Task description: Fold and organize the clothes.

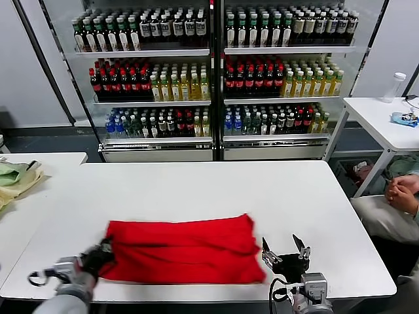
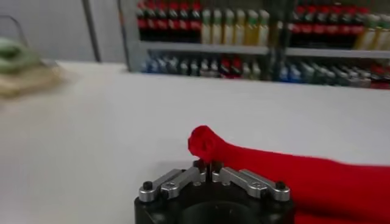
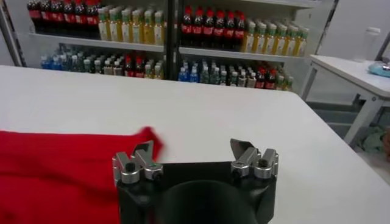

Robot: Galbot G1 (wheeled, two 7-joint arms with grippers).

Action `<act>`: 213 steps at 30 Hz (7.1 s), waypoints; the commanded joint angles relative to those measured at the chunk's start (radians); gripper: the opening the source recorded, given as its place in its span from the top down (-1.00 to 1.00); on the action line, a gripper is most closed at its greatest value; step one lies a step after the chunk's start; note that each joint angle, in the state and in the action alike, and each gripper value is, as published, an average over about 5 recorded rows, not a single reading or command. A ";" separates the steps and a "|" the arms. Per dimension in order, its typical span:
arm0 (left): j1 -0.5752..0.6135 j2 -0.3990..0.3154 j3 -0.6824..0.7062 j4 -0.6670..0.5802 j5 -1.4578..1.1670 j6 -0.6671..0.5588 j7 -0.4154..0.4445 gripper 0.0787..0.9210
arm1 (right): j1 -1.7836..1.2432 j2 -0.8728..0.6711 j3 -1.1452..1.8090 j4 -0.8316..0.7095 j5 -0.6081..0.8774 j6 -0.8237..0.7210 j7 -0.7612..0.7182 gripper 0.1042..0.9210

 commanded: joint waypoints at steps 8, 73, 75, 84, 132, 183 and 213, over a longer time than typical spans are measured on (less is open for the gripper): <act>0.023 0.011 -0.192 -0.132 -0.234 0.043 0.117 0.96 | 0.011 0.005 0.003 -0.008 -0.003 0.000 0.004 -0.76; -0.053 -0.122 0.104 0.206 0.112 -0.102 0.109 -0.77 | 0.010 0.026 -0.008 -0.014 -0.040 0.000 0.004 -0.76; -0.056 -0.125 0.105 0.205 0.067 -0.102 0.126 -0.77 | 0.012 0.024 -0.007 -0.015 -0.040 0.000 0.004 -0.76; -0.072 -0.136 0.103 0.196 -0.086 -0.069 0.140 -0.33 | 0.025 0.020 -0.011 -0.025 -0.038 0.000 0.002 -0.76; -0.095 -0.303 0.493 -0.178 -0.114 0.024 0.179 0.94 | -0.025 0.045 0.007 0.009 -0.069 0.001 0.006 -0.76; -0.052 -0.294 0.500 -0.176 0.249 0.021 0.201 0.94 | -0.054 0.050 0.009 0.002 -0.076 0.031 0.005 -0.76; -0.132 -0.064 -0.222 0.110 0.383 -0.483 0.327 -0.61 | 0.358 0.063 -0.261 -0.251 0.014 0.000 -0.067 -0.76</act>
